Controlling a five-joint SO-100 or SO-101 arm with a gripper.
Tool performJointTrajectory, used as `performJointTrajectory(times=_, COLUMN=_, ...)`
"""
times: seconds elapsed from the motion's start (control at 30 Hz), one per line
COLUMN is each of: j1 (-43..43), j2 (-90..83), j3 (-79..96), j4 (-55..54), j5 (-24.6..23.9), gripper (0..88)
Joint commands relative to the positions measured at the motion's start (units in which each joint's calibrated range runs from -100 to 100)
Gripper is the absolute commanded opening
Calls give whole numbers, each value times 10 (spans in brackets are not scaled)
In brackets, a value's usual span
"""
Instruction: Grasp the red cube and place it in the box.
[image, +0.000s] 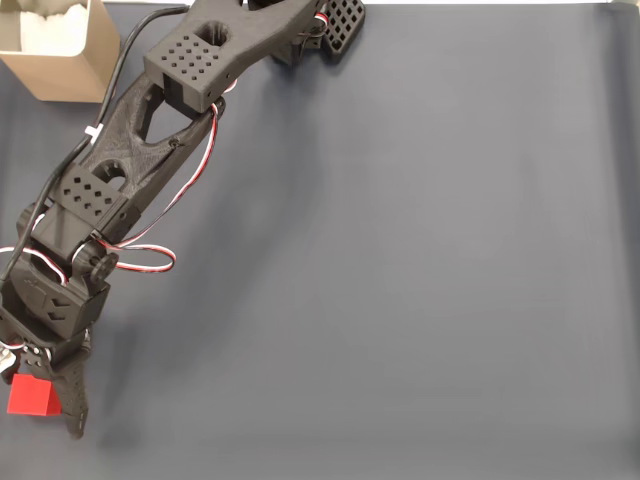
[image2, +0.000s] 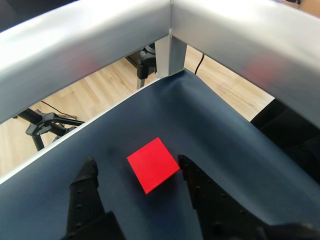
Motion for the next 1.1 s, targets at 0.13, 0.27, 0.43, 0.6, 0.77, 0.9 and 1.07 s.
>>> performJointTrajectory(times=0.13, j1=-10, j2=-19, j3=-24, j4=-5, j5=-5, gripper=376)
performJointTrajectory(times=0.27, j1=-13, j2=-31, j3=-11, j4=-1, j5=-7, gripper=376)
performJointTrajectory(times=0.43, j1=-19, j2=-37, j3=-6, j4=5, j5=-8, gripper=376)
performJointTrajectory(times=0.6, j1=-23, j2=-40, j3=-6, j4=6, j5=-9, gripper=376)
performJointTrajectory(times=0.77, j1=-28, j2=-43, j3=-5, j4=6, j5=-9, gripper=377)
performJointTrajectory(times=0.9, j1=-32, j2=-44, j3=-5, j4=5, j5=-9, gripper=378)
performJointTrajectory(times=1.07, j1=-34, j2=-44, j3=-5, j4=3, j5=-9, gripper=373)
